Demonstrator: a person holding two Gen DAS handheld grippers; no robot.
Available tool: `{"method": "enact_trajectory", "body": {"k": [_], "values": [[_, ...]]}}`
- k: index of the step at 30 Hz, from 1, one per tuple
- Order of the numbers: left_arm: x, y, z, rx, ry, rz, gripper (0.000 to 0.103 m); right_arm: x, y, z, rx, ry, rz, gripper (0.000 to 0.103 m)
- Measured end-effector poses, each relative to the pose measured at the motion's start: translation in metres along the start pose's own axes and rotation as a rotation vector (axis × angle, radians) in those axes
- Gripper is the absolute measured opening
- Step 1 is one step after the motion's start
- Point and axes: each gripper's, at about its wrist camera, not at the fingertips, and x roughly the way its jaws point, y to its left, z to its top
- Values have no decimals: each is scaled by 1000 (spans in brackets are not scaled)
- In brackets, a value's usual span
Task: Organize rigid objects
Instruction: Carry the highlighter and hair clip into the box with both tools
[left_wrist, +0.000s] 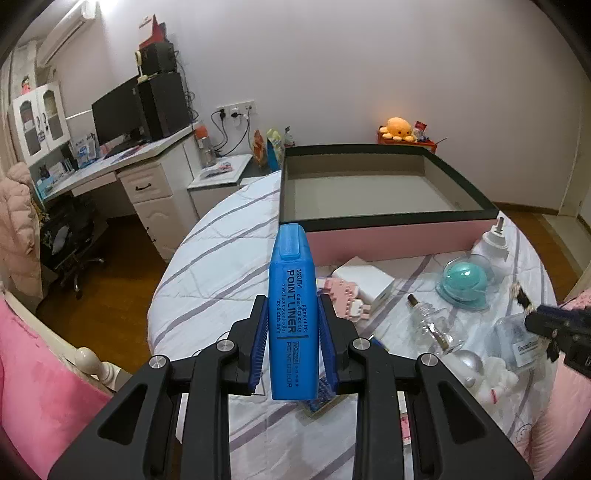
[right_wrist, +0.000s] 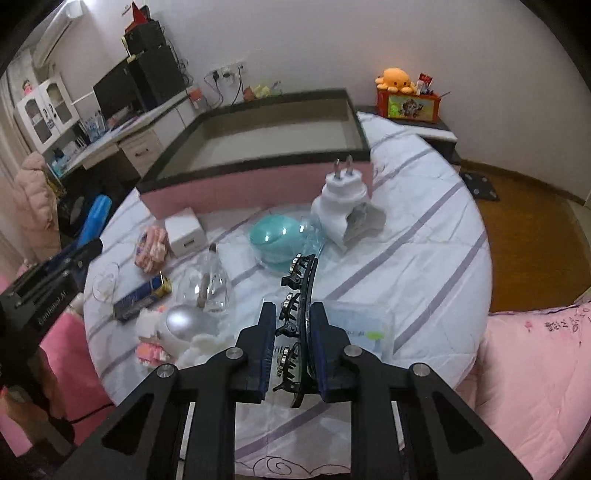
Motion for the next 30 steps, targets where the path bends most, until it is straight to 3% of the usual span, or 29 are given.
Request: {"method": "enact_trajectory", "body": {"k": [14,22,30], "values": [[-40,0,26,-17,-115,-17,26,-83,8,37,-33,-289,33,19],[-34,0,39,-5,-125,-16,26,-73,10,47,-43,-283,58,19],[16,-7,86,38,-110,-19,26,-29,2,94,-43,-253,47,19]]}}
